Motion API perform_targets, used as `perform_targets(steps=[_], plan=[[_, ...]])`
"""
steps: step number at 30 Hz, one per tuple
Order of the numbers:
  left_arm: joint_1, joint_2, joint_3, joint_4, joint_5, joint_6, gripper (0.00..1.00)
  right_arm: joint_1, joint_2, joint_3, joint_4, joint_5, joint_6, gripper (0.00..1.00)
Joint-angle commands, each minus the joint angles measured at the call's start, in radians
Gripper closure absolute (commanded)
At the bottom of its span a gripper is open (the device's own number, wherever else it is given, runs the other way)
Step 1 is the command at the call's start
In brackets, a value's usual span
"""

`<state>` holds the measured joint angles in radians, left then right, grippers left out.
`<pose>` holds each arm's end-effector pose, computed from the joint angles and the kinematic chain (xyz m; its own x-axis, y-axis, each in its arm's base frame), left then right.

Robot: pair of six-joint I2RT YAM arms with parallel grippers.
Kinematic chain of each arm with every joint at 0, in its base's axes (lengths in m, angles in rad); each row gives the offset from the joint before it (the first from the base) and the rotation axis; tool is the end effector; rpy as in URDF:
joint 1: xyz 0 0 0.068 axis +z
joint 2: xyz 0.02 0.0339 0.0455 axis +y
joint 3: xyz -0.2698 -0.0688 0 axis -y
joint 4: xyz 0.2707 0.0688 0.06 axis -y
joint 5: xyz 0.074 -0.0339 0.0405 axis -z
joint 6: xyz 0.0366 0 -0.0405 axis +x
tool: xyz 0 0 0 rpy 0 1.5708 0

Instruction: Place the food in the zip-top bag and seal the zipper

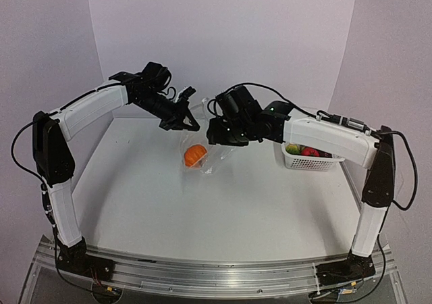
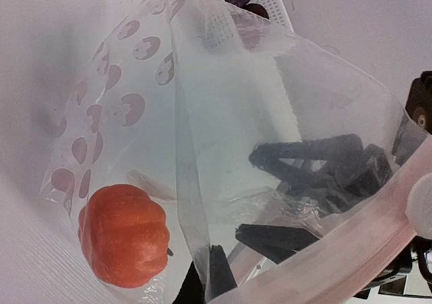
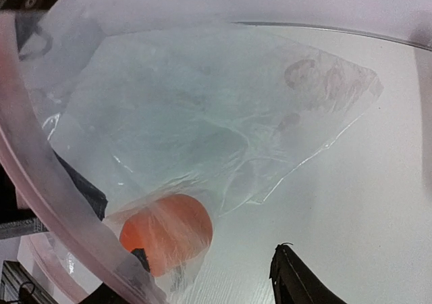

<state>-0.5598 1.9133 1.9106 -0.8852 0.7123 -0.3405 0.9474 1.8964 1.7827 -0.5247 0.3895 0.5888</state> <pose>0.3649 -0.2569 0.3480 -0.8705 0.2472 -0.4255 0.4887 0.5356 -0.6886 0.2849 0.3724 0.3338 -0.6076 0.0351 -0.7935 -0.2834 0.9237 0.2578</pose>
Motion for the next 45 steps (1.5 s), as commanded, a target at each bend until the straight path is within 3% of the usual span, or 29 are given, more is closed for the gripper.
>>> perform_targets(steps=[1,2,6,8,12,14,16,19,24,31,38,40,45], plan=[[0.0,-0.026,0.047,0.015,-0.009,0.011,1.0,0.003,0.027,0.045,0.009,-0.054,0.04,0.49],[-0.001,-0.027,0.047,0.013,-0.011,0.014,1.0,0.002,0.027,0.039,0.009,-0.05,0.042,0.54],[0.002,-0.032,0.061,-0.012,-0.067,0.055,1.0,-0.013,-0.006,0.018,-0.003,-0.008,0.037,0.91],[0.009,-0.032,0.101,-0.044,-0.169,0.11,1.0,-0.015,-0.032,0.066,-0.058,0.043,-0.004,1.0],[0.028,-0.021,0.326,-0.132,-0.481,0.306,1.0,-0.007,-0.058,0.307,-0.234,0.091,-0.094,1.0],[0.029,-0.013,0.505,-0.172,-0.557,0.39,1.0,0.022,-0.071,0.399,-0.251,0.086,-0.129,1.0],[0.028,-0.037,0.566,-0.181,-0.591,0.446,1.0,0.051,-0.084,0.44,-0.252,0.078,-0.14,1.0],[0.025,-0.114,0.429,-0.16,-0.606,0.453,1.0,0.037,-0.081,0.416,-0.245,0.024,-0.095,1.0],[0.025,-0.097,0.221,-0.235,-0.569,0.445,1.0,-0.137,-0.038,0.281,-0.244,-0.245,0.149,1.0],[0.017,-0.079,0.229,-0.237,-0.555,0.437,1.0,-0.163,-0.017,0.264,-0.247,-0.302,0.16,1.0],[-0.059,-0.029,0.253,-0.222,-0.531,0.404,1.0,-0.26,0.008,0.199,-0.247,-0.445,0.199,1.0],[-0.062,-0.01,0.27,-0.205,-0.528,0.395,1.0,-0.288,0.004,0.201,-0.248,-0.464,0.168,0.92],[-0.073,0.027,0.27,-0.141,-0.542,0.388,1.0,-0.315,-0.012,0.248,-0.251,-0.563,0.03,0.59]])
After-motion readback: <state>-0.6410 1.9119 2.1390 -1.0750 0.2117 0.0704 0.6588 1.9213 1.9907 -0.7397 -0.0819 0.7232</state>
